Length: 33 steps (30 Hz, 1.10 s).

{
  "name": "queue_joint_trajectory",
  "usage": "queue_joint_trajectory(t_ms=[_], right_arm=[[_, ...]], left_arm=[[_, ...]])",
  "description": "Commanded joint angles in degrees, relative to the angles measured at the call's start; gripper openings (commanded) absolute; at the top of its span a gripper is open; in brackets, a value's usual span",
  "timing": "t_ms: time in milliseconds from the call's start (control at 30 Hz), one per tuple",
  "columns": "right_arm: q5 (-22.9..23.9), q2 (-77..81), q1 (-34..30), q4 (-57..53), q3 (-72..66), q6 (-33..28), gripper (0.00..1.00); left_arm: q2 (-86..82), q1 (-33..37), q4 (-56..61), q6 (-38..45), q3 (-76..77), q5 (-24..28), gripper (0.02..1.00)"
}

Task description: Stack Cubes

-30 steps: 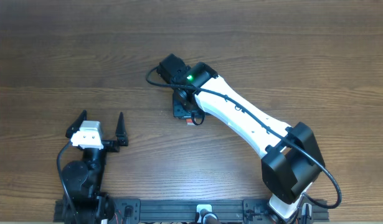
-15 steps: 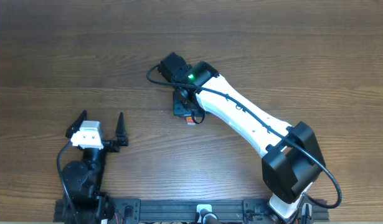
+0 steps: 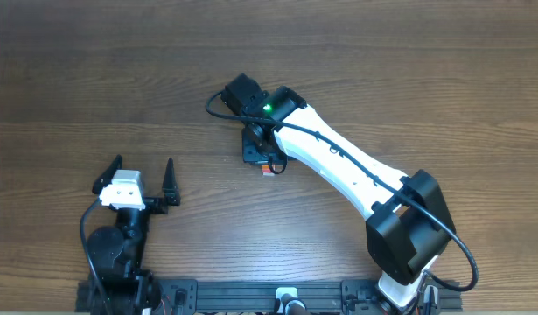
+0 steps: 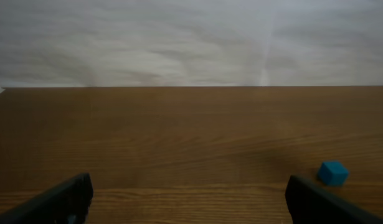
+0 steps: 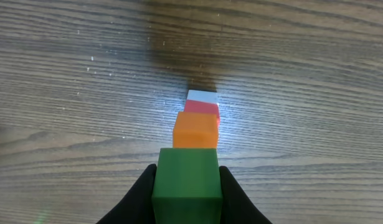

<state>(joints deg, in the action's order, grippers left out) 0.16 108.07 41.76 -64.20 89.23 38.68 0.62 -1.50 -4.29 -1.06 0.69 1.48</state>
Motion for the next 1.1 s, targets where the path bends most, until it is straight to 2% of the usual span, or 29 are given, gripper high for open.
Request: queue_joint_trajectory(t_ms=[33, 1033, 1067, 1100], right_arm=[[-0.3, 0.8, -0.3, 0.2, -0.5, 0.3, 0.012], [-0.4, 3.1, -0.3, 1.0, -1.2, 0.5, 0.014], [-0.4, 3.1, -0.3, 1.0, -1.2, 0.5, 0.064], [-0.3, 3.1, -0.3, 1.0, -1.2, 0.5, 0.185]], left_arm=[[-0.2, -0.3, 0.0, 0.8, -0.3, -0.5, 0.998], [-0.2, -0.3, 0.0, 0.8, -0.3, -0.5, 1.000], [-0.2, -0.3, 0.0, 0.8, -0.3, -0.5, 1.000], [-0.2, -0.3, 0.0, 0.8, -0.3, -0.5, 1.000]])
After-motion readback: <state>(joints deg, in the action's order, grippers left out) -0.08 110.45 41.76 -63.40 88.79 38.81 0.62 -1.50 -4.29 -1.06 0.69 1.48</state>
